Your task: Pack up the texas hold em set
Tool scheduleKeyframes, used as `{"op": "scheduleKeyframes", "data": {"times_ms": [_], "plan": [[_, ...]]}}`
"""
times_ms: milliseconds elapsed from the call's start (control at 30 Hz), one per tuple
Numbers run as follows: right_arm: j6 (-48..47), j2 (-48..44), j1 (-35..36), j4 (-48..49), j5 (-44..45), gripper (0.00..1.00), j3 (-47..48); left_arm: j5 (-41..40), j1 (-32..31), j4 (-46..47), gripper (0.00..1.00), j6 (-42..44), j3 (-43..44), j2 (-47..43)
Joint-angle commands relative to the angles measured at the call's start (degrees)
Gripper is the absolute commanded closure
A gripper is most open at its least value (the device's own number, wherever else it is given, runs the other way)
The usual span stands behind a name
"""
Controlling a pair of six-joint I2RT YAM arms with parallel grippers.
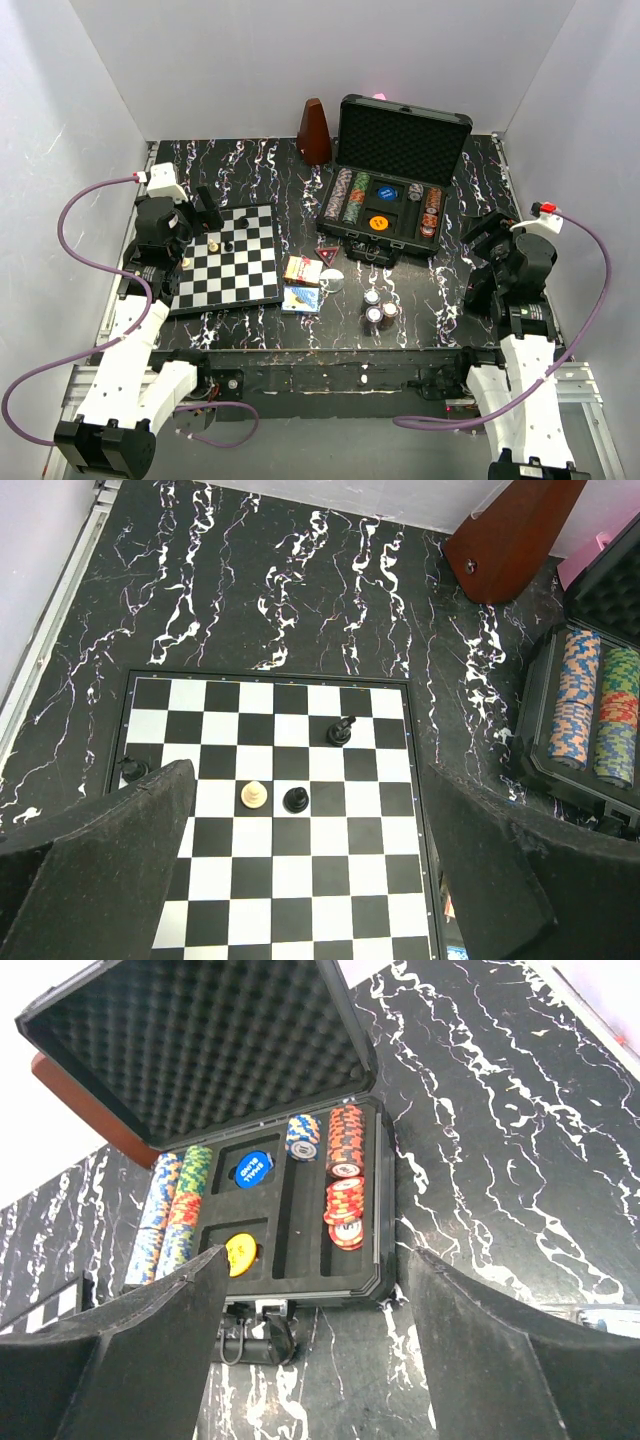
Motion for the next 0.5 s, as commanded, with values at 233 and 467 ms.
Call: {"op": "scheduleKeyframes", "data": {"times_ms": [233, 467], "plan": [[-3.77, 1.52, -0.03, -9.17, -2.6, 0.15, 9.46, -1.69, -0.2, -0.08, 0.02, -1.54, 0.33, 0.51], [-6.05, 7.23, 0.06, -20.33, -11.3, 0.3, 18.16, 2.97, -4.85, -0.43, 0.02, 2.76, 2.52, 3.49]]}}
